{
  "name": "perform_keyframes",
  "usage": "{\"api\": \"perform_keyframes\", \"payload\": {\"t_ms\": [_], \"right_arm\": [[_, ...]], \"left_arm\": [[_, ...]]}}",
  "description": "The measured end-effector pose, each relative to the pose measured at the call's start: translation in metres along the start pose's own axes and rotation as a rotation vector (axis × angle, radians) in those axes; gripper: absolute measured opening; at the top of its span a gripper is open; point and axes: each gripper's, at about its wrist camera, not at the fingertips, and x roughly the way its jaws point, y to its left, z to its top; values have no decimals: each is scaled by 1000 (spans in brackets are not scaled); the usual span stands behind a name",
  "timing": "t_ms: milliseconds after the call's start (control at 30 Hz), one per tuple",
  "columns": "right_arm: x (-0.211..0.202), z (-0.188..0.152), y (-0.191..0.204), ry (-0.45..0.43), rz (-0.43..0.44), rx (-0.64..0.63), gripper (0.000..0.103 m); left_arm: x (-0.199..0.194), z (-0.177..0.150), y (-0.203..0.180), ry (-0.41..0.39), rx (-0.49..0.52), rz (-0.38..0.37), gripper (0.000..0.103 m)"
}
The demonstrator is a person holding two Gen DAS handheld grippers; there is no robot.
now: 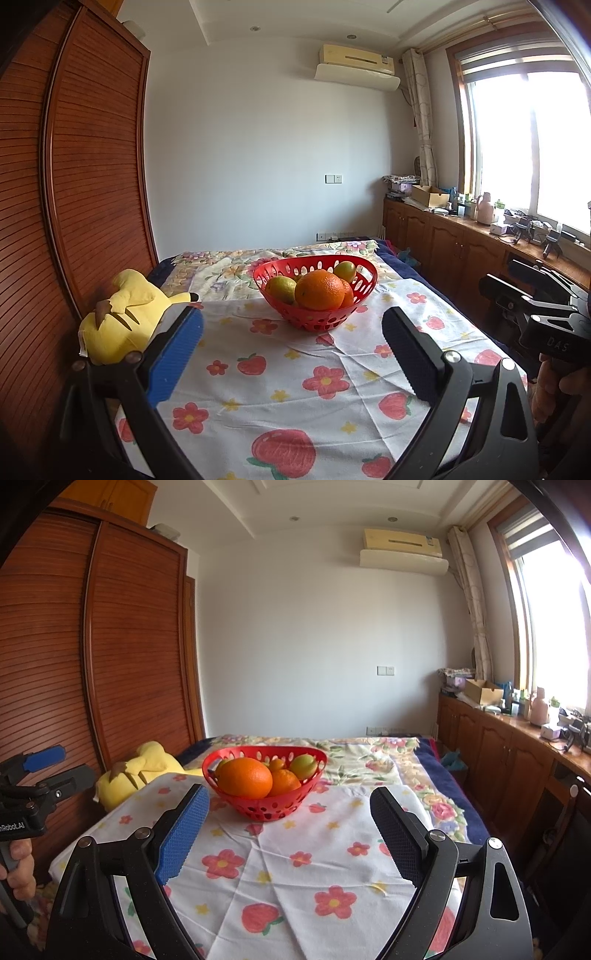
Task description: Organize fruits
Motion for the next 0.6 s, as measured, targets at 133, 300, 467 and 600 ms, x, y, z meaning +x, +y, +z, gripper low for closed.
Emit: {"api": "perform_keyframes", "payload": {"t_ms": [133, 300, 467, 600], "right_arm": [[0, -1, 0, 0, -1, 0, 91], [0, 0, 0, -1, -2, 1, 91], [0, 0, 0, -1, -1, -1, 91], [-1, -1, -1, -2, -2, 0, 91]], "left_arm": [[0, 0, 0, -1, 0, -1, 98], [0, 0, -1, -2, 0, -3, 98], [0, 1, -2, -2, 0, -3, 98], [-1, 0, -2, -2, 0, -3, 98]]}}
